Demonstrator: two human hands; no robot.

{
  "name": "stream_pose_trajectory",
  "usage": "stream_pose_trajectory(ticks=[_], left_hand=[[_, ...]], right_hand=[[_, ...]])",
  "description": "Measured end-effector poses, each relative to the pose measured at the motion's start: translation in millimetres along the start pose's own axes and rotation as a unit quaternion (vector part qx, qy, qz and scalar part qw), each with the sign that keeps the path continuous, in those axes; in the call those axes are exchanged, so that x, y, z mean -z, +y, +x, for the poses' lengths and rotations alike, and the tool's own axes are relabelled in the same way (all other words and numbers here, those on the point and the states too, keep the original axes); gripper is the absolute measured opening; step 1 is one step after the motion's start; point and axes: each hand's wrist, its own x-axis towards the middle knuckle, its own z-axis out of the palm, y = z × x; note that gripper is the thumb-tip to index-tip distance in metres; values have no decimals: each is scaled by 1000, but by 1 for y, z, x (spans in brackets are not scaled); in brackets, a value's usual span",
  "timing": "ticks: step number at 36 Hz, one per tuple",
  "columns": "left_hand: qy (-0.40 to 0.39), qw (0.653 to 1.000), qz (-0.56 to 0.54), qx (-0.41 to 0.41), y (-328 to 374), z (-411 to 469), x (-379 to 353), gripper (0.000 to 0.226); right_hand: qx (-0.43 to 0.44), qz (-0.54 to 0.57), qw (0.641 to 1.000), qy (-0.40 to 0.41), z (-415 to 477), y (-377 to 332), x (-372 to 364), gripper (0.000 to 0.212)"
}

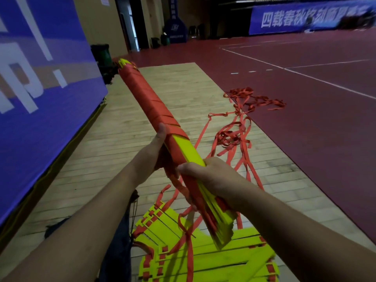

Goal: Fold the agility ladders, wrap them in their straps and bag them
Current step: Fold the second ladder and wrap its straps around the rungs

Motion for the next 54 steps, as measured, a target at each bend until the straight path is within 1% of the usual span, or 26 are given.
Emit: stream_pose_trajectory(ticks=[2, 3, 5, 7, 9, 10, 12, 14, 15, 17, 21, 23, 25, 27, 29, 30, 32, 33, 35, 37, 40, 43, 45, 48, 49, 54], left_hand=[[-48, 995, 78, 35, -2, -1, 10, 112], [-78, 989, 116, 52, -3, -2, 15, 120], [-128, 978, 152, 62, -4, -3, 20, 114], [-167, 978, 109, 61, 1, -4, 16, 102], [-202, 976, 49, 61, 6, -4, 10, 106], [-202, 976, 53, 57, 7, -4, 5, 107], [-156, 982, 95, 37, 6, -3, -8, 92], [-73, 990, 117, 14, 2, -2, -21, 61], [-35, 993, 112, 5, 0, -2, -26, 49], [21, 998, 65, -5, -3, -2, -33, 42], [111, 993, -39, -13, -3, 0, -31, 41], [108, 993, -36, -26, -3, 0, -27, 50], [74, 996, -29, -42, -4, -2, -20, 61], [10, 998, -24, -50, -1, -4, -11, 52], [-65, 996, -23, -50, 2, -8, -6, 47], [-90, 994, -34, -46, 4, -10, -7, 49], [-109, 992, -54, -32, 5, -14, -10, 57], [-114, 991, -59, -23, 6, -14, -13, 59], [-130, 987, -93, 15, 8, -14, -14, 67], [-142, 980, -124, 70, 11, -12, -8, 76], [-164, 975, -68, 132, 14, -11, 1, 93], [-161, 978, 22, 134, 11, -11, 3, 103], [-146, 981, 47, 115, 14, -10, 0, 92], [-122, 990, 29, 67, 21, -8, -7, 54], [-113, 992, 18, 55, 22, -8, -8, 45], [-120, 992, 5, 35, 24, -8, -12, 45]], right_hand=[[24, -49, 998, 26, -3, -3, 8, 35], [34, -65, 997, 36, -4, -4, 13, 33], [54, -101, 992, 50, -5, -3, 22, 32], [80, -138, 985, 66, -5, 0, 27, 27], [94, -169, 977, 90, -3, 7, 26, 25], [98, -195, 970, 107, -1, 11, 24, 27], [110, -294, 936, 157, 2, 17, 20, 30], [135, -414, 876, 206, 2, 19, 16, 31], [148, -450, 853, 221, 2, 21, 14, 30], [168, -473, 832, 234, 1, 22, 9, 28], [198, -436, 851, 213, 1, 27, -6, 25], [200, -395, 874, 199, 3, 29, -12, 24], [160, -307, 924, 160, 2, 23, -12, 29], [84, -226, 967, 88, 1, 16, 0, 44], [2, -177, 984, 3, -2, 9, 13, 68], [-26, -144, 988, -48, -5, 8, 17, 70], [-47, -53, 987, -143, -10, 9, 17, 46], [-46, -19, 987, -153, -13, 9, 14, 32], [-25, -15, 994, -101, -14, 9, 9, 22], [18, -59, 998, -26, -12, 5, 8, 22], [63, -93, 993, 45, -9, 4, 9, 18], [86, -126, 985, 84, -7, 9, 12, 24], [98, -120, 983, 97, -6, 9, 16, 22], [114, -97, 984, 101, -5, 9, 19, 16], [117, -96, 983, 105, -5, 9, 18, 16], [148, -168, 955, 194, 3, 14, 6, 26]])
